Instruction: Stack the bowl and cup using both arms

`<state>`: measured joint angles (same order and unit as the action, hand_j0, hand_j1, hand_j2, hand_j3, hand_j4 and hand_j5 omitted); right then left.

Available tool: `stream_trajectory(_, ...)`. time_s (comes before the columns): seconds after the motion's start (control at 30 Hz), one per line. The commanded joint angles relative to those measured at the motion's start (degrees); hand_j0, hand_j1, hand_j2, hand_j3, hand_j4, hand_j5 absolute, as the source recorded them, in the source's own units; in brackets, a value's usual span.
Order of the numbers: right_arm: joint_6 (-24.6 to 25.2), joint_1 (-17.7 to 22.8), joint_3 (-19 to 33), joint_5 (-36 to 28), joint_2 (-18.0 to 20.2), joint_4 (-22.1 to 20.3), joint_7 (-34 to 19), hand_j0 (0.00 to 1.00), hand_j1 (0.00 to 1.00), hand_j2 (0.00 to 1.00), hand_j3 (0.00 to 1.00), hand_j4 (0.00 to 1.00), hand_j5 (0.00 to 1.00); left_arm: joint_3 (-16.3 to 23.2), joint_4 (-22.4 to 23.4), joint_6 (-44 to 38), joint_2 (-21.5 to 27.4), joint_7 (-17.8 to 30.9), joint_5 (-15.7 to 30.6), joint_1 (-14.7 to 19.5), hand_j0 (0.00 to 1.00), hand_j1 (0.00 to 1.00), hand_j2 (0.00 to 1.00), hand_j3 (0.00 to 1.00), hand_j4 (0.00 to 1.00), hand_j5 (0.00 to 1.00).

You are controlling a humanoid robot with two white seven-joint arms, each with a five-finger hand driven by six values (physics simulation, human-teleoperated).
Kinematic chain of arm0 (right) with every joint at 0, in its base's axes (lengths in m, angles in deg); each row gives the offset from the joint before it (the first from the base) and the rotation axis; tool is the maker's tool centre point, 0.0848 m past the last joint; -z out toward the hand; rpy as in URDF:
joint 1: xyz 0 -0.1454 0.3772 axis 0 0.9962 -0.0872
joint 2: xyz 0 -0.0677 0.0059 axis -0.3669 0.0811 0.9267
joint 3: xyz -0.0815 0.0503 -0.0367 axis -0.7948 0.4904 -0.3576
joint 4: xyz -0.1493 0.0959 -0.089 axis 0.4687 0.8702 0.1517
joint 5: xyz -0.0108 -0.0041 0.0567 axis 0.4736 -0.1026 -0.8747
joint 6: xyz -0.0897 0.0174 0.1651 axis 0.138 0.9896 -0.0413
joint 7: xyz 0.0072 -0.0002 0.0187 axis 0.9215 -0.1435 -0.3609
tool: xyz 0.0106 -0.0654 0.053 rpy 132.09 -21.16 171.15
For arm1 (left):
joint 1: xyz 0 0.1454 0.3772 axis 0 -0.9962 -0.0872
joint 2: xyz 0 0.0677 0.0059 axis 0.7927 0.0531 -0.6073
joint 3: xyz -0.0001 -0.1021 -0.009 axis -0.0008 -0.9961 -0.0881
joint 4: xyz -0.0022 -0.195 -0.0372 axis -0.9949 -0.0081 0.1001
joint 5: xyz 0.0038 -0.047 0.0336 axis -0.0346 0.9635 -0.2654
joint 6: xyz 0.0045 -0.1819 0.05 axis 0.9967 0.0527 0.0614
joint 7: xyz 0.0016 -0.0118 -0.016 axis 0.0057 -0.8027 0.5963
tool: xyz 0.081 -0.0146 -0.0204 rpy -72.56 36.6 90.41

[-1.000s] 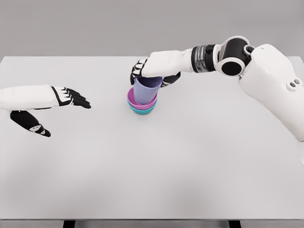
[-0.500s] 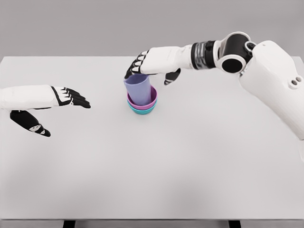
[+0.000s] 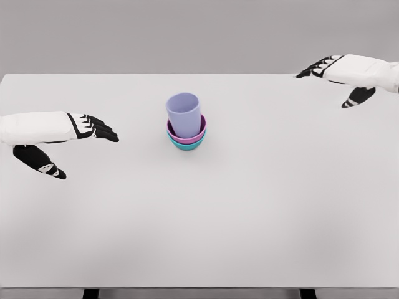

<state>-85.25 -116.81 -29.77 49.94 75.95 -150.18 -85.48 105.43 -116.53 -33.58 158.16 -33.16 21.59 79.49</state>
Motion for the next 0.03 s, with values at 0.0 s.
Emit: stream_trajectory(0.0, 0.17, 0.00, -0.50, -0.43, 1.86, 0.28, 0.03, 1.00, 1.00, 1.00, 1.00, 1.00, 1.00, -0.03, 0.00, -0.15, 0.06, -0.02, 0.41, 0.00, 1.00, 1.00, 1.00, 1.00, 1.00, 1.00)
